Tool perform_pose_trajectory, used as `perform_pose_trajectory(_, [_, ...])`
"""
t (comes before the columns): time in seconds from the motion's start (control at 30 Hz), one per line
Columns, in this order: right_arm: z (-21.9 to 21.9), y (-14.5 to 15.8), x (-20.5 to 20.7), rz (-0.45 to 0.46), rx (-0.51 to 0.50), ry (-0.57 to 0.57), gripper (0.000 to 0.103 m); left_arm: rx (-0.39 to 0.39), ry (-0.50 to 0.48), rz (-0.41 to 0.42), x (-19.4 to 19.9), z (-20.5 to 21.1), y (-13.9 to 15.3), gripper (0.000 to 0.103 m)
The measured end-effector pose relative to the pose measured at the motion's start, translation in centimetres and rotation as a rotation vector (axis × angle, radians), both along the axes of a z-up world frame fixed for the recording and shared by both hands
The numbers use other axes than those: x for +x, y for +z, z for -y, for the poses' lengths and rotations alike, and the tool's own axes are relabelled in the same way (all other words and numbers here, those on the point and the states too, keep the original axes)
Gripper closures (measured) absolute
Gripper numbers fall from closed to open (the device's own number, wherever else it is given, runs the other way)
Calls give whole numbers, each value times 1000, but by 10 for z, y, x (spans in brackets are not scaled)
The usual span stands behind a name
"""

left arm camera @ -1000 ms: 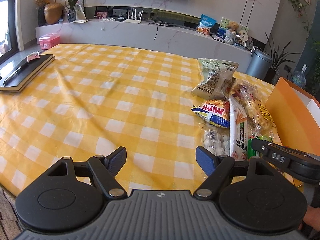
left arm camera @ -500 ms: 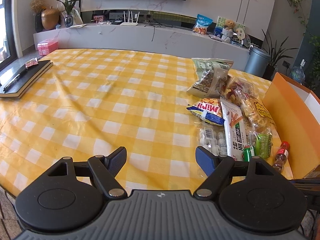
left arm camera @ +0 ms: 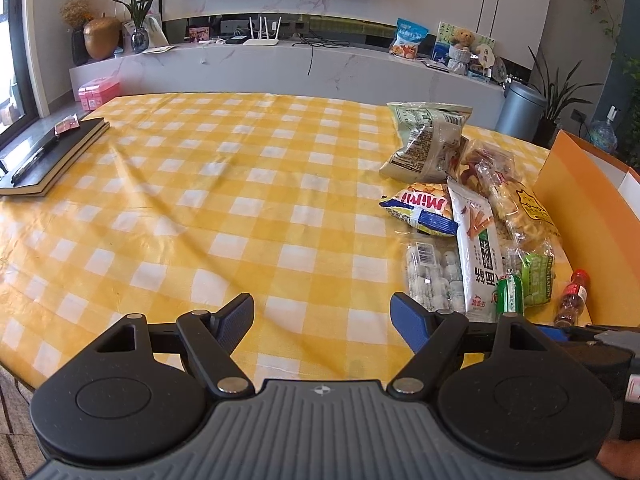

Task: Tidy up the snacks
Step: 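Reach the right gripper to the green sausage stick and close on it, then grasp the green raisin bag with the left gripper while the right holds the sausage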

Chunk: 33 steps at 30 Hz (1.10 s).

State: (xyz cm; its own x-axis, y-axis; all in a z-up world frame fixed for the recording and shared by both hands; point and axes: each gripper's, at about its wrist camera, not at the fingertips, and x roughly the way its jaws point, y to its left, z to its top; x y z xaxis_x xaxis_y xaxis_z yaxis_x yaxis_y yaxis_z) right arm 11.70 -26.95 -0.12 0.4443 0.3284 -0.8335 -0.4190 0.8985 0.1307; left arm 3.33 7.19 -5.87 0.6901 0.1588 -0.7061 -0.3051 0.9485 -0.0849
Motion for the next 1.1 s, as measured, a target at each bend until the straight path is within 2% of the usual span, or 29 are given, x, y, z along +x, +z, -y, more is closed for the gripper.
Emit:
perform_pose_trajectory(0.03, [-1,0,-2,8,-17,15,76,2,-1,-1,0,1,0,12])
perform_pose_trajectory(0.1, [2,3,-7,1,-18,34,80,4,-2,-4,0,0,0,12])
perform_pose_trajectory(0.17, [9,6,-14,-7,-26,51,81,2,0,-3,0,0,1,12])
perform_pose_trajectory(0.3, [20,6,-25,-26,-107,99,80,6,-1,-2,-1,1,0,12])
perform_pose_trajectory(0.53, [8,1,-18,31,-112,90,71,11,-32,-8,-1,8,-1,13])
perform_pose_trajectory(0.6, [7,0,-15,36,-105,79,66,17,-39,-4,-1,11,-2,13])
perform_pose_trajectory(0.67, [8,-1,-12,39,-100,67,65,27,-45,-6,-1,15,-2,13])
perform_pose_trajectory(0.73, [8,-1,-14,56,-104,62,80,38,-52,2,-3,18,-1,13])
perform_pose_trajectory(0.77, [9,-1,-15,63,-105,59,82,43,-58,14,-4,20,1,13])
perform_pose_trajectory(0.87, [18,3,-18,69,-69,36,82,70,-74,59,-9,27,11,13])
perform_pose_trajectory(1.0, [45,19,-28,157,-39,-69,82,97,-126,130,-15,38,23,16])
perform_pose_trajectory(1.1, [64,20,-26,141,0,-135,82,116,-176,149,-13,51,27,16])
